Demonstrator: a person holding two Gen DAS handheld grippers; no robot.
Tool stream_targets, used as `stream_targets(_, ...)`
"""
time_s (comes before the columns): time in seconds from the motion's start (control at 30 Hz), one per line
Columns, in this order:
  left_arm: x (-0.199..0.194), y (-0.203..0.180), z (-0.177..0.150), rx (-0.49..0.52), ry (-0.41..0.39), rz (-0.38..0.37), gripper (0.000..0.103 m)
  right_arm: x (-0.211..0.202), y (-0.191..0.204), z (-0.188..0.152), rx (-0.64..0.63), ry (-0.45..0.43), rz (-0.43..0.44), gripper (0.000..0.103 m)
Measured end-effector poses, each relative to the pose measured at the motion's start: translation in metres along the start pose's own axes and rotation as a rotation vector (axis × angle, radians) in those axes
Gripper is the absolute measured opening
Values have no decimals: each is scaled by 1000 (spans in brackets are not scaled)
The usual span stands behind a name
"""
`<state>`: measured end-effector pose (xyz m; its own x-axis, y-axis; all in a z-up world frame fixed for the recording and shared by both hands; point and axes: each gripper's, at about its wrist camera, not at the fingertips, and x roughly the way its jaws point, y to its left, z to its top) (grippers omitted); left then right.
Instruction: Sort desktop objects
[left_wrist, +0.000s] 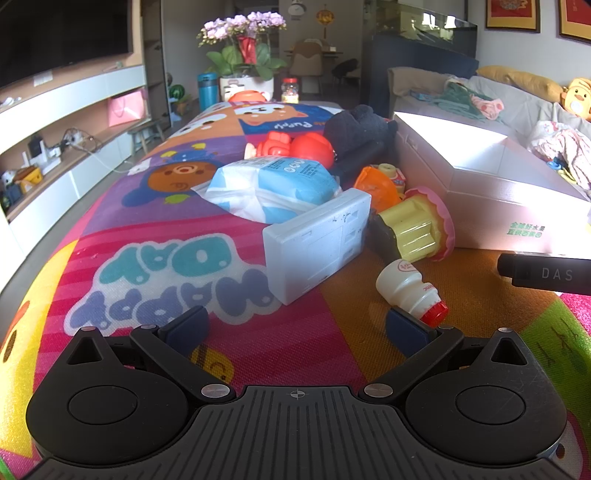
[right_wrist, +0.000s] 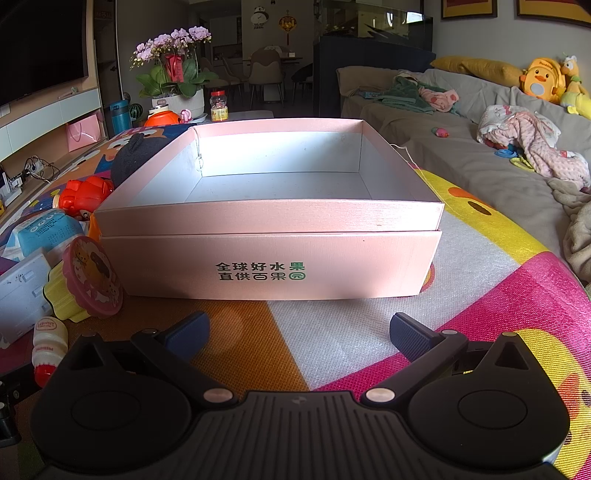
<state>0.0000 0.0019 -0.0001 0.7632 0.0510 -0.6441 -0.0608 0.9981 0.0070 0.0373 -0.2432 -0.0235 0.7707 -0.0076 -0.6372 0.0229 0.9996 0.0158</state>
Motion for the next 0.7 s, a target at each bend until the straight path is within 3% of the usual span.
stream_targets(0.37, 0, 0, 0, 0, 0, 0, 103, -7, -1, 2, -25, 42, 32, 103)
stream_targets(0.7, 1, 2, 2, 12, 29, -17, 103, -32, -2, -17, -57, 80, 52, 103)
